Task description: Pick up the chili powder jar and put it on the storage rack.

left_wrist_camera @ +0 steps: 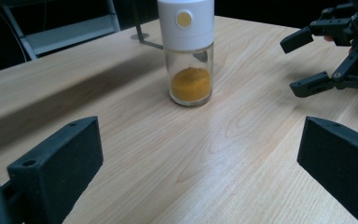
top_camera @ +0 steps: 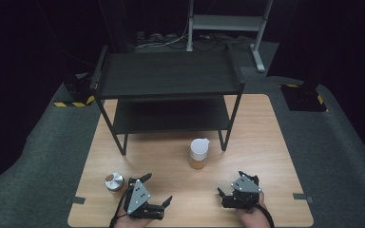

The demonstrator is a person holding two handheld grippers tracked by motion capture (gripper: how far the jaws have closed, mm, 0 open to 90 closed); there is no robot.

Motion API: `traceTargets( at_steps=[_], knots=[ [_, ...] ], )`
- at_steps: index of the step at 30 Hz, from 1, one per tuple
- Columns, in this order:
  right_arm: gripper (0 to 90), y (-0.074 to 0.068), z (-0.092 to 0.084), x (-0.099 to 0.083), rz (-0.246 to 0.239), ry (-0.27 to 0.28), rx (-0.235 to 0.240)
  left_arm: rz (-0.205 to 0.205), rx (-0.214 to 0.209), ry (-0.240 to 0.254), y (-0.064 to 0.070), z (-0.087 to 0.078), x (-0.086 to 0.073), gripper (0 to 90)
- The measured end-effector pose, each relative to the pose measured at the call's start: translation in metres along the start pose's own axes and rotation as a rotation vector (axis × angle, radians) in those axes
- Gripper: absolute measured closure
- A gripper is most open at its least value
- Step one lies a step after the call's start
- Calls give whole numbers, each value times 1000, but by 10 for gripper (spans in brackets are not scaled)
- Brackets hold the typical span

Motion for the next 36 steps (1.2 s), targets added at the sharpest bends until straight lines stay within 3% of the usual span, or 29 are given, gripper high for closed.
traceTargets(
  at_steps=[16,30,36],
  knots=[
    [7,0,0,-1,-8,4,0,-17,48,51,-11,-31,15,4],
    [8,-1,0,-1,-19,9,-5,-20,195,99,-33,-64,12,4],
    [8,0,0,-1,-18,7,-1,-53,246,106,-47,-72,2,4]
  ],
)
Point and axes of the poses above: each handheld gripper's, and its own axes: z roughly forward along the jaws, x roughly out of its top, y roughly to its right, the point moved 5 cm from there along z, roughly forward along the jaws, and after that the axes turned 13 degrees about -z, right-handed, at the moved point
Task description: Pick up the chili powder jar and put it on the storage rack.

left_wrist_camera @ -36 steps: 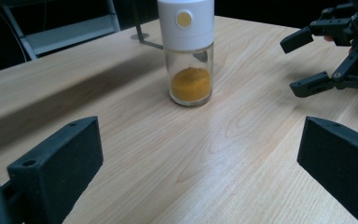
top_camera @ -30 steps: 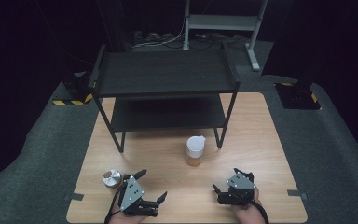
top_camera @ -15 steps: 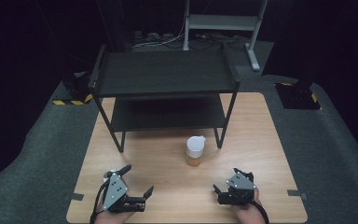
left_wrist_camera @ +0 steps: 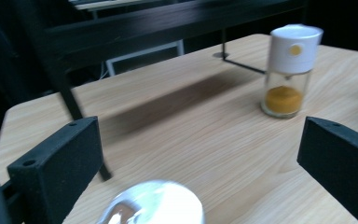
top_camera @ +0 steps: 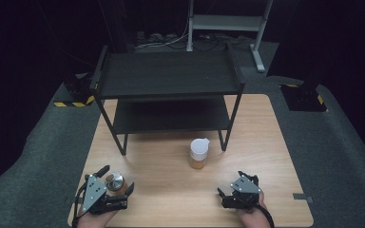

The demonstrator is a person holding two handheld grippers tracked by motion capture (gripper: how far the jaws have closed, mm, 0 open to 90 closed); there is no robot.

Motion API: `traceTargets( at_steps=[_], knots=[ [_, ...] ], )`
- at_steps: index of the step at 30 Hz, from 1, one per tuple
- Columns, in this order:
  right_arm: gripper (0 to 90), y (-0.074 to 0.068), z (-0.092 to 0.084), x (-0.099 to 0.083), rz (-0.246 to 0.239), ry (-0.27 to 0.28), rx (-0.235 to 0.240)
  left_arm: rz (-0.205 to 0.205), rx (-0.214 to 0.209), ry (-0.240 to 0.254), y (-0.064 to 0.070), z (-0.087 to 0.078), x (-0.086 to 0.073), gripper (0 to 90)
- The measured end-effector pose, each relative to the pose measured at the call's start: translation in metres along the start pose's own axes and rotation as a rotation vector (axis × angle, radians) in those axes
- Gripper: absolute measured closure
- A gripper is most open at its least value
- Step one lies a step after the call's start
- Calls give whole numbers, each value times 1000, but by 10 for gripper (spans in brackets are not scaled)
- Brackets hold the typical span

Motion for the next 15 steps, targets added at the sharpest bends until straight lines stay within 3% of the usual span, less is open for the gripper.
traceTargets(
  at_steps=[5,10,15],
  knots=[
    [8,1,0,-1,4,3,-3,-59,-9,4,-15,-1,-15,4],
    [8,0,0,-1,1,4,-6,-45,6,-20,-20,1,-26,4],
    [8,0,0,-1,6,-2,-6,-82,0,-12,-27,-1,-34,5]
  ],
)
Point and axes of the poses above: each handheld gripper's, and its own axes: z roughly forward along the jaws, x roughly out of its top, y roughly to its right, the point moved 5 cm from there along z, roughly forward along the jaws, and after that the axes turned 13 degrees about -z, right-handed, at the moved point
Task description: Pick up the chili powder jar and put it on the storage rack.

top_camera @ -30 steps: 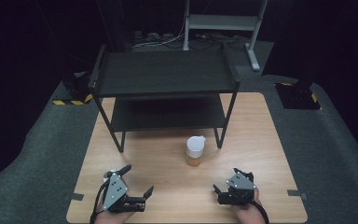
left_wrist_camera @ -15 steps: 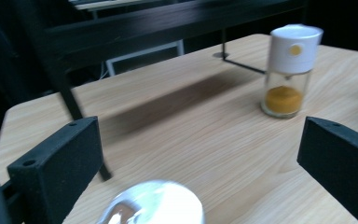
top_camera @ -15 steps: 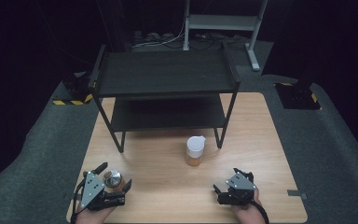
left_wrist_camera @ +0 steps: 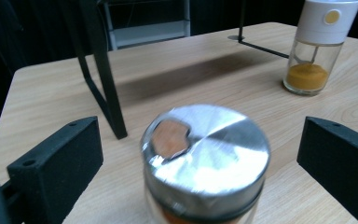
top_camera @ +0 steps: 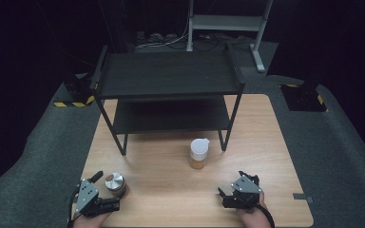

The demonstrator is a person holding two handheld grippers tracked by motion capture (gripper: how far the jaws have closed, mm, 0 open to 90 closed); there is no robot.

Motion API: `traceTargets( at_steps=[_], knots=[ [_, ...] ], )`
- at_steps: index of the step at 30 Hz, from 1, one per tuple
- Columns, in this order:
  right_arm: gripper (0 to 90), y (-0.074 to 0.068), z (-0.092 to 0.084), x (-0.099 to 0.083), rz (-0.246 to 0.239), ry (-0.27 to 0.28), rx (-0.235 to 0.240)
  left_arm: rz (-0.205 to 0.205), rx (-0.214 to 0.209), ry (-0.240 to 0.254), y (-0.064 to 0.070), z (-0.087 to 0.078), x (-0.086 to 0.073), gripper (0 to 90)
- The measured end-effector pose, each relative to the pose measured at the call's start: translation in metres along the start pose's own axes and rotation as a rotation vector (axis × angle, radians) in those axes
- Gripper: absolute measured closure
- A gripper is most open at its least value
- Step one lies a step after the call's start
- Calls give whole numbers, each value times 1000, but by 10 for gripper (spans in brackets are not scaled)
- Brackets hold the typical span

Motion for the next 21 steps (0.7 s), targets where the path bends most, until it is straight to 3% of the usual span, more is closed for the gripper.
traceTargets(
  at_steps=[5,6,14,16,21],
  knots=[
    [8,0,0,1,-6,-4,0,-12,-9,-14,-3,0,0,24],
    [8,-1,0,1,-3,-5,-3,-14,-18,-17,-4,0,-1,68],
    [8,-1,1,1,-3,-9,-4,-44,-32,-27,-8,0,-2,167],
    [9,-1,1,1,-4,-10,-5,-42,-39,-24,-8,0,-2,224],
    [10,-1,1,2,-4,-15,-6,-26,-42,-27,-7,3,-3,267]
  ],
)
Point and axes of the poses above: each handheld gripper's, and its own axes: z roughly forward along the jaws, x roughly out of its top, y roughly to its right, the point moved 5 cm from there along z, roughly forward along the jaws, and after that the axes turned 13 degrees about -z, right-handed, at the moved point
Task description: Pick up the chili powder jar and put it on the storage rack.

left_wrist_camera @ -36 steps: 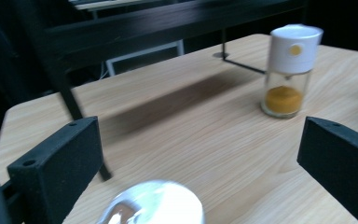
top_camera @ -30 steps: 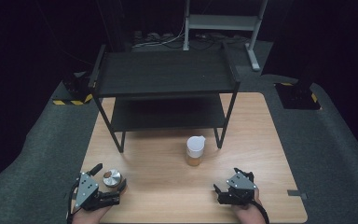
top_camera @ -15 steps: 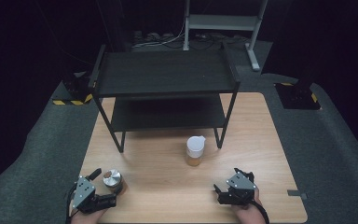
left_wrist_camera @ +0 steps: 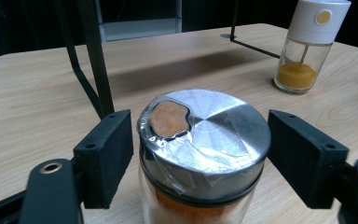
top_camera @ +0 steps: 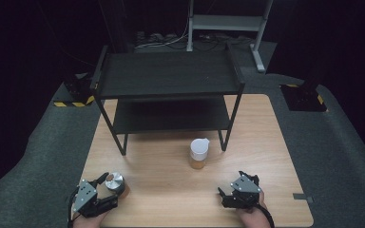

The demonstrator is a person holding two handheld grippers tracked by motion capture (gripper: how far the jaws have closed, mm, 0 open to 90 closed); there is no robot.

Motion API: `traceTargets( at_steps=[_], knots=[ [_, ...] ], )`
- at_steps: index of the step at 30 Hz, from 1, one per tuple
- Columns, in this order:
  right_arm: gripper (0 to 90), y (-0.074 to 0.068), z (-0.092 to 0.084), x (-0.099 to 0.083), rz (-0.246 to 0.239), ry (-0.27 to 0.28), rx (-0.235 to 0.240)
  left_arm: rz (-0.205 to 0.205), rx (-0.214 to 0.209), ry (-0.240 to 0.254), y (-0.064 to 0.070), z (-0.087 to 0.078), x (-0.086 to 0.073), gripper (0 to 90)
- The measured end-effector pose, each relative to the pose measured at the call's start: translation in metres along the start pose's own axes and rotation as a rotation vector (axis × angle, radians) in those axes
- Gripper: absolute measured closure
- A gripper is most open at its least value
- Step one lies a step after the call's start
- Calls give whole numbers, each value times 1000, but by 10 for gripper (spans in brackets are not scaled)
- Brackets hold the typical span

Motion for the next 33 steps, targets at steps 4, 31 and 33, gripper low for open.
traceTargets(
  at_steps=[4,31,33],
  knots=[
    [10,0,0,0,-2,-2,-1,17,5,4,2,1,0,317],
    [14,0,1,2,-4,-12,4,11,13,16,8,-3,7,350],
    [15,1,1,2,-1,-13,6,13,11,17,10,-3,9,350]
  ],
)
Point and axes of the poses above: each handheld gripper's, and its own axes: z roughly forward along the jaws, x roughly out of its top, y roughly to its right, the point moved 5 cm from there along z, roughly forward along the jaws, and after that the axes turned 13 degrees about -z, right-handed, at the moved point
